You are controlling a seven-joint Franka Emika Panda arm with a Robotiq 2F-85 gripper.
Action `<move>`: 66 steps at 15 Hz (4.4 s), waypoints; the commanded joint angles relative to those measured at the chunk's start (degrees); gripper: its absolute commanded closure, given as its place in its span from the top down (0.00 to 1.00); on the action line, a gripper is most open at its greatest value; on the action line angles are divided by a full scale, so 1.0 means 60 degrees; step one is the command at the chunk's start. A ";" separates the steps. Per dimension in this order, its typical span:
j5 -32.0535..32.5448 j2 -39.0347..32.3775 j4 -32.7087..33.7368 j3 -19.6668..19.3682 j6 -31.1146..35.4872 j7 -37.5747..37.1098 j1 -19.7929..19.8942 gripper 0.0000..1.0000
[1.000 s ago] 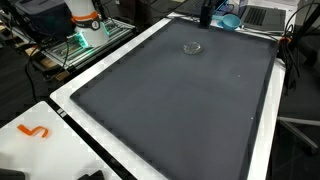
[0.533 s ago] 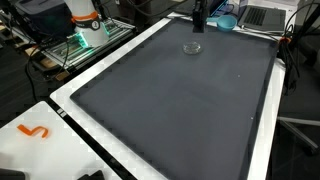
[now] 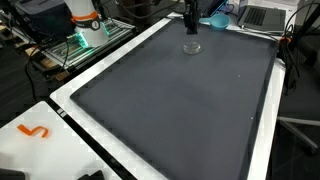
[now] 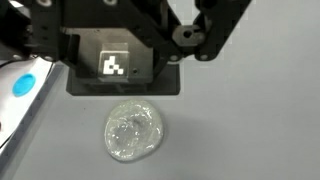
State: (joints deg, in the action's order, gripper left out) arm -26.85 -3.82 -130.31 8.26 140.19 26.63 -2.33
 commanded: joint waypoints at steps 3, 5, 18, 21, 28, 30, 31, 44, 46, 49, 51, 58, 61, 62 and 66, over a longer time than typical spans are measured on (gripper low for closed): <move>-0.0882 0.0921 -0.1136 -0.0228 0.0309 0.1502 -0.0040 0.31; -0.0798 0.1104 -0.1364 -0.0313 0.0384 0.1877 -0.0104 0.31; 0.0465 0.1686 -0.1900 -0.0539 0.0190 0.2773 -0.0411 0.31; 0.1058 0.1727 -0.1834 -0.0526 0.0125 0.2775 -0.0474 0.31; 0.2873 0.1695 -0.1271 -0.0390 -0.0647 0.2591 -0.0728 0.31; 0.3277 0.1640 -0.0960 -0.0336 -0.1136 0.2562 -0.0828 0.31; 0.3512 0.1609 -0.0762 -0.0298 -0.1464 0.2504 -0.0873 0.31; 0.4156 0.1442 0.1601 0.0169 -0.4217 0.1336 -0.1313 0.31; 0.4334 0.1466 0.1898 0.0261 -0.4526 0.1111 -0.1383 0.31; 0.4565 0.1484 0.2309 0.0374 -0.4919 0.0908 -0.1469 0.31; 0.4692 0.1471 0.2535 0.0417 -0.5146 0.0842 -0.1514 0.31; 0.4523 0.1452 0.2605 0.0380 -0.5034 0.1003 -0.1536 0.56; 0.4529 0.1445 0.2607 0.0381 -0.5037 0.1002 -0.1536 0.56; 0.4530 0.1444 0.2607 0.0381 -0.5038 0.1002 -0.1536 0.31; 0.4616 0.0464 0.2702 0.0264 -0.5464 0.1320 -0.1407 0.31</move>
State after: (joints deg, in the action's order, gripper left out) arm 0.17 3.01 -114.87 10.19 109.52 33.04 -11.04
